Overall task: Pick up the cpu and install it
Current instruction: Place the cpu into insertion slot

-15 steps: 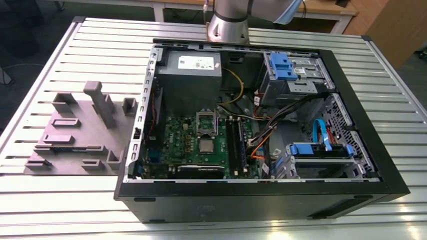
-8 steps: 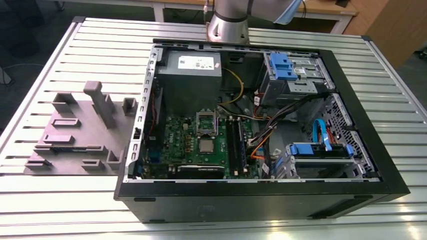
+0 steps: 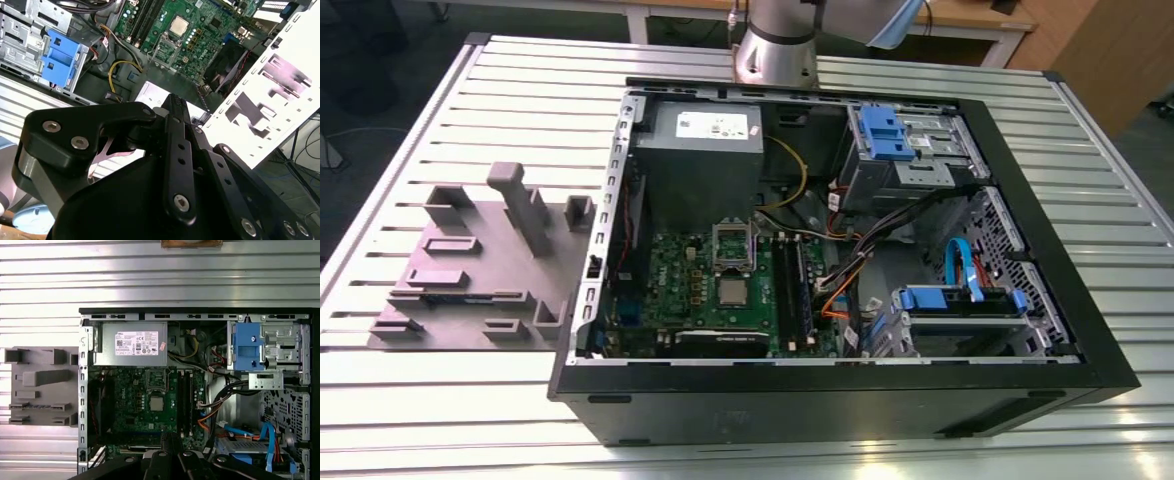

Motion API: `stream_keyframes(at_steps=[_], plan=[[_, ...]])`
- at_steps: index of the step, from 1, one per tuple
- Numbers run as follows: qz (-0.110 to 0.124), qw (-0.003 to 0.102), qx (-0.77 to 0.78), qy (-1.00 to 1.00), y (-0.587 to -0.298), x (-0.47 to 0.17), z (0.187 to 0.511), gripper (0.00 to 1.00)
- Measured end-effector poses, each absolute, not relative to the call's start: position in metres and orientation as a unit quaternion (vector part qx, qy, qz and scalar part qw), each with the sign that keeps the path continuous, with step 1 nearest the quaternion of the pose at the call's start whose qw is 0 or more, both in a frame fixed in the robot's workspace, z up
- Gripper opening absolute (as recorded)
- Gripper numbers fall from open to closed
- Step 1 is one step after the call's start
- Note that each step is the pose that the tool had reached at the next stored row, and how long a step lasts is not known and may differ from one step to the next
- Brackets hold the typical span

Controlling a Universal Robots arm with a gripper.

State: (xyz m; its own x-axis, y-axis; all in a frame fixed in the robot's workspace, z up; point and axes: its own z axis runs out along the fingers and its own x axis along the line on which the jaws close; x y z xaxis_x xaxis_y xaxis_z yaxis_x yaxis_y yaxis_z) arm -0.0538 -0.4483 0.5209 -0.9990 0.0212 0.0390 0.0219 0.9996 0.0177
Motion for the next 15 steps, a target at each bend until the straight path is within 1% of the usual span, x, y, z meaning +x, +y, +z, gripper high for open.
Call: stream_keyframes(at_steps=[15], plan=[[-0.009, 0.02, -0.011, -1.0, -0.438, -0.053, 0.494, 0.1]])
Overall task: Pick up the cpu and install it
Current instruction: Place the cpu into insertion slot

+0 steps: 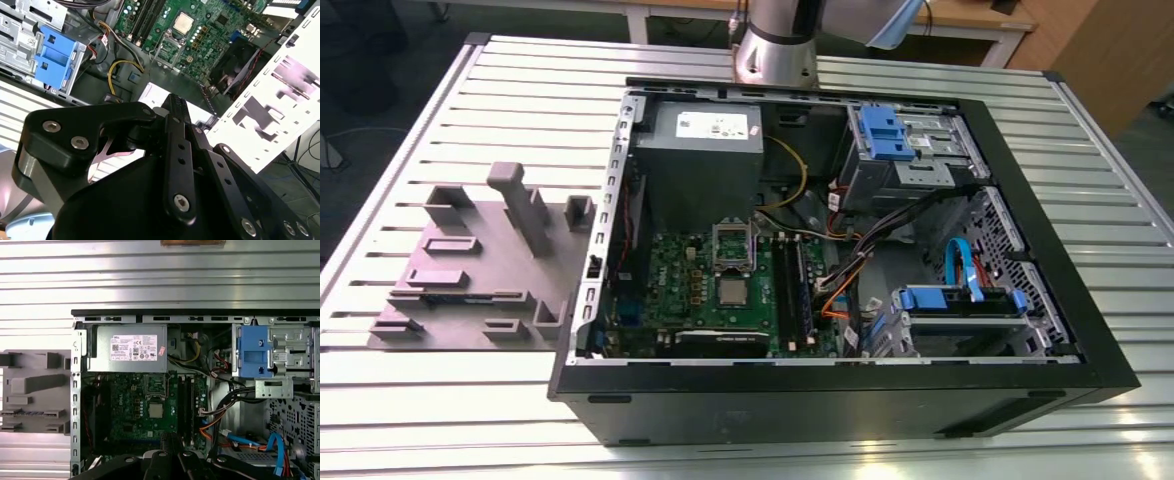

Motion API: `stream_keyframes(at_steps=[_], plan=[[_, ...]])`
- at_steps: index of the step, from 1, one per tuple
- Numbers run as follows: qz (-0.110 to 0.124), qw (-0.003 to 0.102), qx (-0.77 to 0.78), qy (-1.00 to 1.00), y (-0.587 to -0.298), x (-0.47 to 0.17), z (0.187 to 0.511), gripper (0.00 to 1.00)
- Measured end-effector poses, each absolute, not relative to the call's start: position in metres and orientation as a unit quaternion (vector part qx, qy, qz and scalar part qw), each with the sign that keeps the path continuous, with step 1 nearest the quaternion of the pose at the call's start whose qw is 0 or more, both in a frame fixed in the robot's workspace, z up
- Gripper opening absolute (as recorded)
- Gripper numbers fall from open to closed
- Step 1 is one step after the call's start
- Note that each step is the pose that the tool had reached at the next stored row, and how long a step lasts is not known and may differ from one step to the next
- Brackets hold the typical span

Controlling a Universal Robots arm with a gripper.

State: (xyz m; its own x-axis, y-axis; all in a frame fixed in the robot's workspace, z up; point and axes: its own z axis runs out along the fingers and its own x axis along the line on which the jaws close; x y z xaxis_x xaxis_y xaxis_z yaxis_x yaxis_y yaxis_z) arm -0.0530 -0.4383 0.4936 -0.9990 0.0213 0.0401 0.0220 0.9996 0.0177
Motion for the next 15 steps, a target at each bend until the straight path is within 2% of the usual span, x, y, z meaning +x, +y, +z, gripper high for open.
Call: stream_keyframes(at_steps=[15], plan=[[-0.009, 0.02, -0.011, -1.0, -0.428, -0.052, 0.466, 0.1]])
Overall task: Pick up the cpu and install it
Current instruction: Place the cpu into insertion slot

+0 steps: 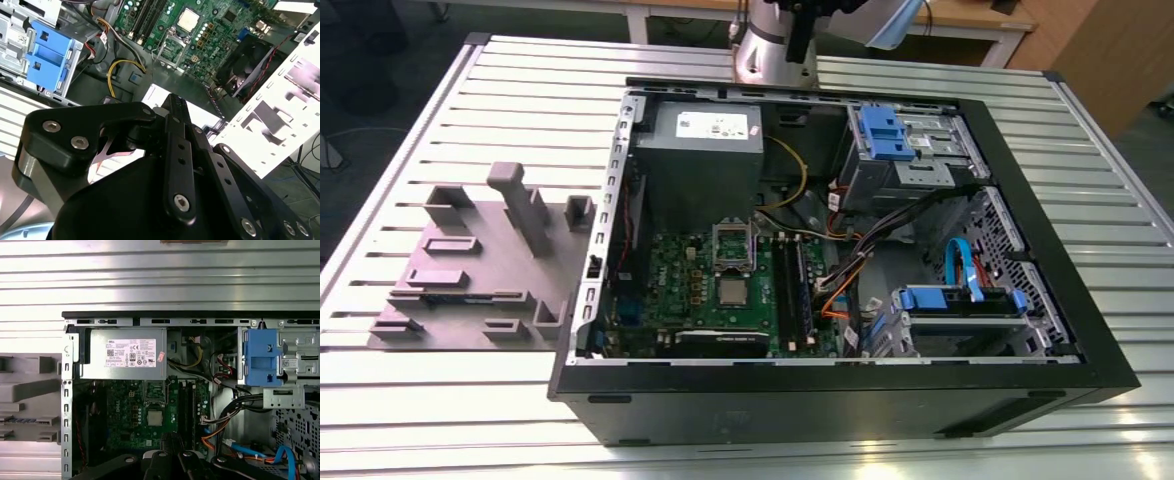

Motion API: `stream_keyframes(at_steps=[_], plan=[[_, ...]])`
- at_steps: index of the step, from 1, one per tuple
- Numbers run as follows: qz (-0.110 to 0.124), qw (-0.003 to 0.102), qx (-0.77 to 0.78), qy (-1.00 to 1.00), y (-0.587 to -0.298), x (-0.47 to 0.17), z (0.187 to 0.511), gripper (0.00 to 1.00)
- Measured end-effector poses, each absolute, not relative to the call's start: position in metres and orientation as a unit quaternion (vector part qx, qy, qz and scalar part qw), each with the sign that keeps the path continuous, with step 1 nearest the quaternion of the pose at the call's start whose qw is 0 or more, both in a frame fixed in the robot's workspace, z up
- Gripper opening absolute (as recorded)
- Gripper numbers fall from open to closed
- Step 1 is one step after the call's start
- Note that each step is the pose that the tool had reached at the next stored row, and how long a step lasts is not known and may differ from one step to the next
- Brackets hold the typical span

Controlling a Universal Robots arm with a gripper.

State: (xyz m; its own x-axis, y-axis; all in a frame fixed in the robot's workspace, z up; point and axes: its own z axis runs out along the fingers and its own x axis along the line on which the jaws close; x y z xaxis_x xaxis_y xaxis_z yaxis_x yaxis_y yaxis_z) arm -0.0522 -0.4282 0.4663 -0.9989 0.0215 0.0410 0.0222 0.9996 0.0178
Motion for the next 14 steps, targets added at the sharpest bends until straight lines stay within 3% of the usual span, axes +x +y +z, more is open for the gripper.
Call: stream_keyframes(at_steps=[11, 14], plan=[[-0.009, 0.021, -0.011, -1.0, -0.419, -0.051, 0.442, 0.1], [-0.009, 0.021, -0.011, -1.0, -0.433, -0.051, 0.437, 0.1]])
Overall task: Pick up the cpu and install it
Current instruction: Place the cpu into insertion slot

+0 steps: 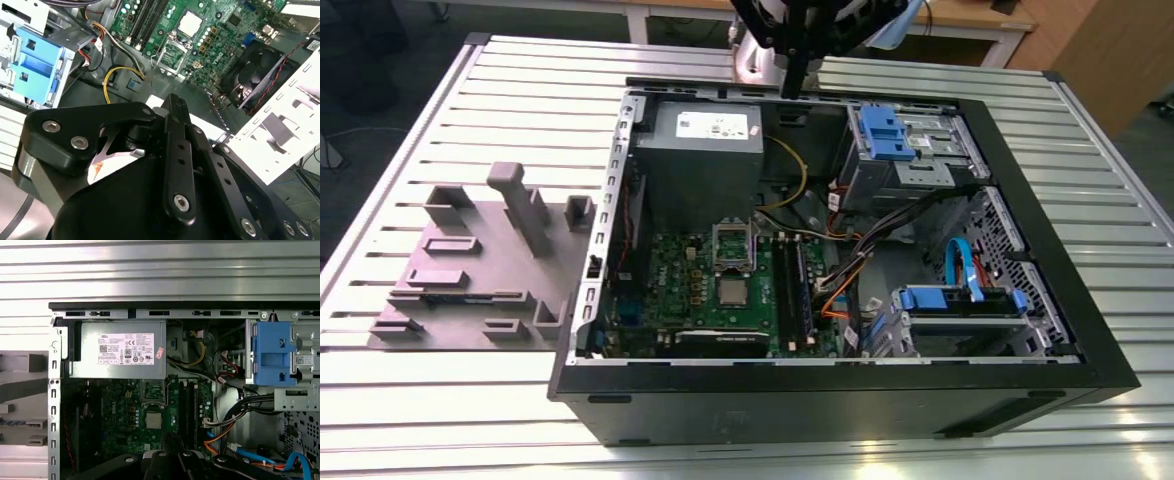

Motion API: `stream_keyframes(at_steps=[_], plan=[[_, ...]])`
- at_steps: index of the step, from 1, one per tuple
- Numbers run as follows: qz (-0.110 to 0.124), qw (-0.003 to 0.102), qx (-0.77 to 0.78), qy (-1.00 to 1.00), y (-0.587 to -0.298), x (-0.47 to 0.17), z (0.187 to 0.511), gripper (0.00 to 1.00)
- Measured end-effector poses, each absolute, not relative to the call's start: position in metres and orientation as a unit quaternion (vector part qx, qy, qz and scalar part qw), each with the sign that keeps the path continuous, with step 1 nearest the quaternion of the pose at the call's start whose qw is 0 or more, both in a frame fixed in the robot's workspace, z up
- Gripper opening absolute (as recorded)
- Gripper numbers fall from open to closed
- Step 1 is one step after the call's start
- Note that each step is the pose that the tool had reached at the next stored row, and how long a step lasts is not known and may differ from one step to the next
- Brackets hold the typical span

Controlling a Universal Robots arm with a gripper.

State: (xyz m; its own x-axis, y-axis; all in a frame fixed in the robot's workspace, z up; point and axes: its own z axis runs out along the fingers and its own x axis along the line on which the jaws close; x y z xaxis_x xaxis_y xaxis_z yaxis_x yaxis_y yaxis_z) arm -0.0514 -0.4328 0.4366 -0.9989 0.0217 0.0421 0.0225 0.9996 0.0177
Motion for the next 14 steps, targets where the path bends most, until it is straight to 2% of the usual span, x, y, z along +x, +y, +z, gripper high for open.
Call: stream_keyframes(at_steps=[14], plan=[[-0.009, 0.021, -0.011, -1.0, -0.4375, -0.0513, 0.4367, 0.1]])
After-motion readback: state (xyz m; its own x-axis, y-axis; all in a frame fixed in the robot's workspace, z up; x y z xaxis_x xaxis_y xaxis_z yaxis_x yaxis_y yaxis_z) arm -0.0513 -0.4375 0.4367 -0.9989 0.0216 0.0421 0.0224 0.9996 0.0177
